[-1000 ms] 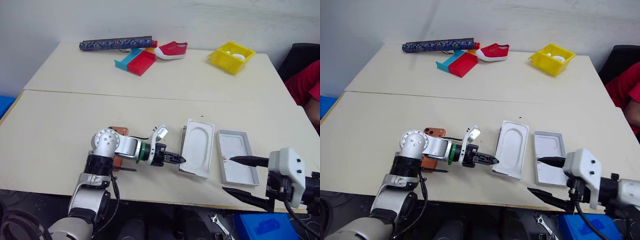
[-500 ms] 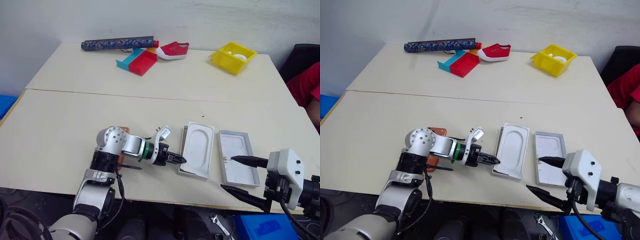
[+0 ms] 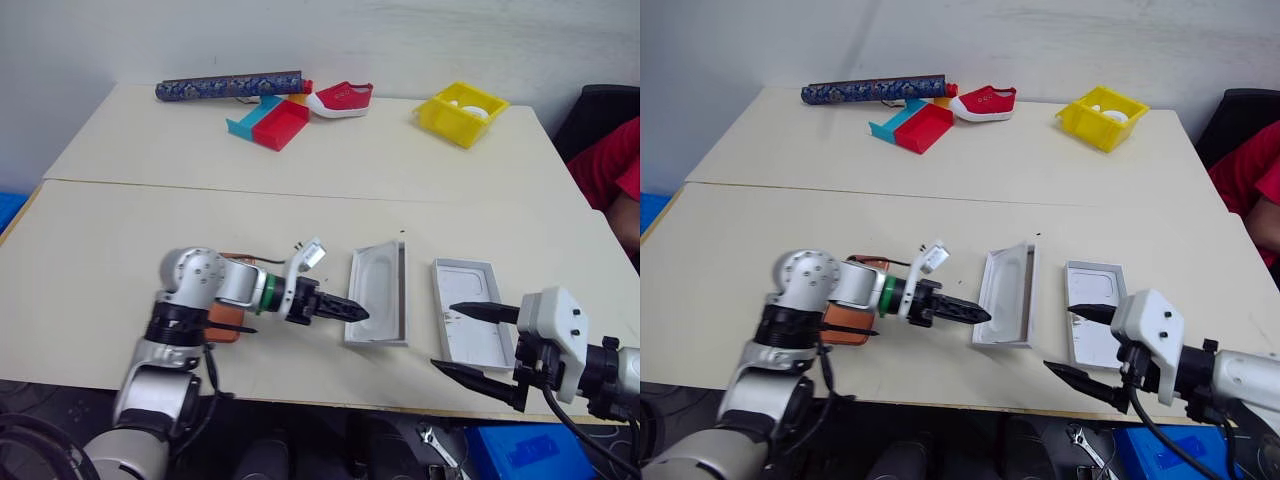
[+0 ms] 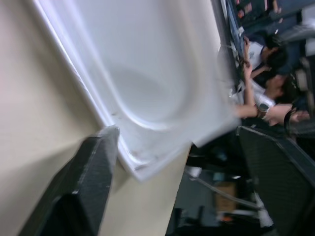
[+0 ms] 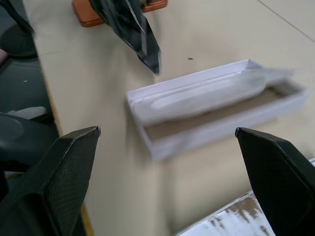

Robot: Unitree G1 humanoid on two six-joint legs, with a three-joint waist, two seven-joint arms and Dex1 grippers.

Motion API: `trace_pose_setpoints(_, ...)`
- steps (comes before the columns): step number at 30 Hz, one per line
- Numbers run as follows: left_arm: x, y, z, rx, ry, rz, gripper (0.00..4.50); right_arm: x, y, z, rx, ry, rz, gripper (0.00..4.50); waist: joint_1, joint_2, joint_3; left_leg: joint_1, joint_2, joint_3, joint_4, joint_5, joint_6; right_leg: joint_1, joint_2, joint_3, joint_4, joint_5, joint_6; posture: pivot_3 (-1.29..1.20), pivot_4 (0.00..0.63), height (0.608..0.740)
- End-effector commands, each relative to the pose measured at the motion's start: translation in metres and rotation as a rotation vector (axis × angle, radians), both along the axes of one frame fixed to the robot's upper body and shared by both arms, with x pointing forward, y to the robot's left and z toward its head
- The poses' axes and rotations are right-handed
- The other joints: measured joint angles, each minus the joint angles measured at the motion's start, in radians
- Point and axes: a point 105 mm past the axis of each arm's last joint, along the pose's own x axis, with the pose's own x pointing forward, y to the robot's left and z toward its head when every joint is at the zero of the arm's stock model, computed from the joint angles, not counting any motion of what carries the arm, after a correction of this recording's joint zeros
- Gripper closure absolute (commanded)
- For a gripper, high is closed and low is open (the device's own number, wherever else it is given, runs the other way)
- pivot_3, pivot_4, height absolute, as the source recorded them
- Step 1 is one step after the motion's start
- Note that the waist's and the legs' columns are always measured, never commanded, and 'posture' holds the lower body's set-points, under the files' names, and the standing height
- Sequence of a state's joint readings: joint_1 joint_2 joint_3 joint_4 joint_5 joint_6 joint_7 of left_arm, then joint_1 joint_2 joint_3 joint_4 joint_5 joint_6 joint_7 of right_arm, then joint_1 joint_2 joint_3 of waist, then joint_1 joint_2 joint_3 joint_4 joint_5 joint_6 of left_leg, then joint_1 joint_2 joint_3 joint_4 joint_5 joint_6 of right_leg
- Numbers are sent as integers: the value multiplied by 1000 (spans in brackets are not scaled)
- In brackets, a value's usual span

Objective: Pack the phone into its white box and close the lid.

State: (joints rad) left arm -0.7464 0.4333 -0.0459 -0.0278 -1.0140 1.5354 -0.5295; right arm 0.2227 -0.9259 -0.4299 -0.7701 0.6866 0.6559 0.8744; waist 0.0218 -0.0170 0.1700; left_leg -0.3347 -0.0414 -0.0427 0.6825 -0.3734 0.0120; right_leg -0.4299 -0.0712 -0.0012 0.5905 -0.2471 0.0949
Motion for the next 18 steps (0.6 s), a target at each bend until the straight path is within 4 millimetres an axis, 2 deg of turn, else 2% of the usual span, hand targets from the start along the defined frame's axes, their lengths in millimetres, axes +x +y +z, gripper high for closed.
trace_pose_setpoints(1, -1, -3, 26, -127, -95, -48, 48, 8, 3, 3, -21, -20, 18, 0, 6, 2, 0, 0, 0, 0, 0, 0, 0, 0, 0, 0, 0, 0, 0, 0, 150, 740)
trace_pose_setpoints(4, 3, 1, 37, -186, -176, -47, 48, 16, 8, 3, -27, -23, 35, 0, 8, 2, 1, -1, -1, -3, 0, 1, 1, 1, -1, -3, -1, 0, 0, 0, 150, 740)
trace_pose_setpoints(7, 7, 10, 32, -147, -335, -48, 48, 28, 16, -2, -45, -14, 46, 0, 1, 3, 1, -2, -1, -3, 0, 1, 1, 1, -1, -3, -3, 0, 0, 0, 150, 740)
trace_pose_setpoints(9, 8, 17, 28, -114, -446, -73, 0, 38, 21, -7, -65, -2, 38, 377, -3, 4, 2, -1, -1, -2, -1, 1, 1, 1, -1, -3, -3, 0, 0, 0, 150, 740)
trace_pose_setpoints(11, 9, 24, 29, -100, -578, -104, 0, 54, 24, -17, -106, 0, 5, 857, -7, 4, 2, -1, -1, -2, -1, 1, 1, 1, -1, -3, -4, 0, -1, 0, 150, 740)
trace_pose_setpoints(18, 12, 36, 27, -53, -805, -180, 0, 86, 37, -43, -189, 5, -32, 3394, 4, 6, 3, -4, -1, -4, -1, 1, 4, 0, -3, -5, -5, -1, -2, 0, 150, 740)
